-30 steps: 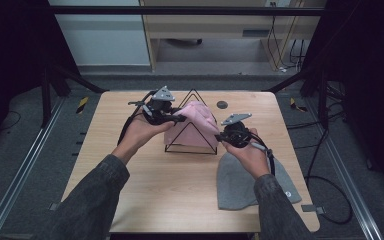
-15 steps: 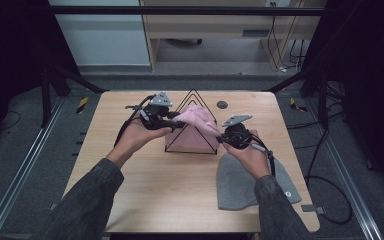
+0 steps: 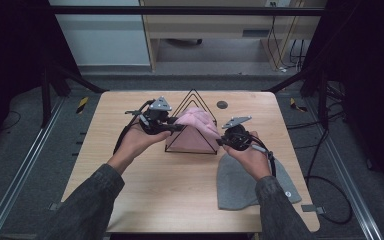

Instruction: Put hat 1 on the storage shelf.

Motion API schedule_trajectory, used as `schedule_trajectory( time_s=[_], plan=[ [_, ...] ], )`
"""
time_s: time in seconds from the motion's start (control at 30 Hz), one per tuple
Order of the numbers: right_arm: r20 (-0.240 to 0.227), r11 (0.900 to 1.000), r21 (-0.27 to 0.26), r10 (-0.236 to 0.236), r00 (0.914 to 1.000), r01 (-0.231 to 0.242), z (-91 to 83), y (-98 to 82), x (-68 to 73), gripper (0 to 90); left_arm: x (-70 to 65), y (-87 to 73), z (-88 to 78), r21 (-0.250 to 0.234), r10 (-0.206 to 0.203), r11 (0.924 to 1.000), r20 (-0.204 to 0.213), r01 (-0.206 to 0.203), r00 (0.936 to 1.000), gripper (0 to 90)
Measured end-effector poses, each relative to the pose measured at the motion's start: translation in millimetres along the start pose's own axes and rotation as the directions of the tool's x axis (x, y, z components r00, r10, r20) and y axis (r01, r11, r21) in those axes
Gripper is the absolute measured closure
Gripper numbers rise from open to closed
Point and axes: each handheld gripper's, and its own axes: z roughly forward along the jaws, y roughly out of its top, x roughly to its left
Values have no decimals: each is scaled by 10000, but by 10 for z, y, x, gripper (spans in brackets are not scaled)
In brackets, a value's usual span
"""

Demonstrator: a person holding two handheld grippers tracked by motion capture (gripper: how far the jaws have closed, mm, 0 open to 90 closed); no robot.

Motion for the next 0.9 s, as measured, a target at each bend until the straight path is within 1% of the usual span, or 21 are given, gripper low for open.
schedule_trajectory(
  time_s=[0.03, 0.1, 0.17, 0.2, 0.23, 0.3, 0.33, 0.4, 0.47, 0.53, 0.57, 0.63, 0.67, 0.7, 0.77, 0.8, 0.87, 0.9],
  plan=[
    [77, 10000, -31, -23, 10000, 23, -14, -1, -1, 757, -13, -3, -4, -111, -45, 9999, 57, 46, 10000, 621],
    [174, 9999, -122, 75, 9998, -73, -79, -8, -4, 675, -42, -6, -20, -235, -63, 9997, -37, 62, 10000, 560],
    [250, 9999, -76, 122, 9996, -120, -148, -29, -20, 571, -58, -13, -42, -313, -62, 9995, -150, 57, 9999, 482],
    [250, 9999, -76, 122, 9996, -120, -148, -29, -20, 571, -58, -13, -42, -313, -62, 9995, -150, 57, 9999, 466],
    [347, 9997, -92, 244, 9991, -241, -242, -76, -49, 499, -72, -19, -83, -412, -77, 9991, -240, 67, 9997, 436],
    [503, 9995, -109, 315, 9982, -310, -303, -117, -90, 454, -90, -37, -134, -510, -39, 9987, -352, 22, 9994, 406],
    [633, 9993, -111, 371, 9973, -365, -350, -158, -132, 432, -100, -54, -162, -540, -37, 9985, -431, 14, 9991, 377],
    [839, 9983, -31, 582, 9948, -582, -413, -228, -210, 380, -119, -103, -213, -535, -71, 9986, -465, 46, 9989, 333],
    [961, 9964, 54, 833, 9919, -842, -454, -298, -282, 345, -147, -189, -272, -534, -62, 9986, -569, 32, 9984, 299],
    [1074, 9938, 198, 1067, 9885, -1094, -491, -385, -366, 318, -164, -322, -328, -500, -220, 9986, -518, 194, 9984, 256],
    [1114, 9919, 338, 1179, 9868, -1223, -512, -439, -420, 300, -169, -386, -350, -435, -312, 9986, -562, 288, 9979, 235],
    [1144, 9871, 390, 1501, 9820, -1554, -538, -520, -486, 325, -174, -501, -392, -339, -446, 9985, -623, 426, 9971, 193],
    [1171, 9866, 428, 1516, 9815, -1575, -546, -548, -510, 345, -177, -585, -420, -232, -551, 9983, -634, 538, 9965, 178],
    [1217, 9850, 509, 1577, 9800, -1649, -556, -593, -544, 370, -175, -638, -439, -201, -578, 9982, -650, 566, 9962, 159],
    [1289, 9822, 679, 1654, 9778, -1751, -556, -656, -586, 436, -168, -781, -493, -196, -854, 9962, -544, 845, 9949, 141],
    [1311, 9800, 823, 1698, 9767, -1814, -551, -689, -610, 454, -167, -852, -518, -190, -932, 9955, -546, 923, 9941, 137],
    [1377, 9743, 1083, 1820, 9736, -1975, -532, -746, -655, 494, -159, -1004, -568, -109, -975, 9952, -764, 970, 9923, 127],
    [1377, 9743, 1083, 1820, 9736, -1975, -532, -746, -655, 494, -159, -1004, -568, -109, -975, 9952, -764, 970, 9923, 126]
  ],
)
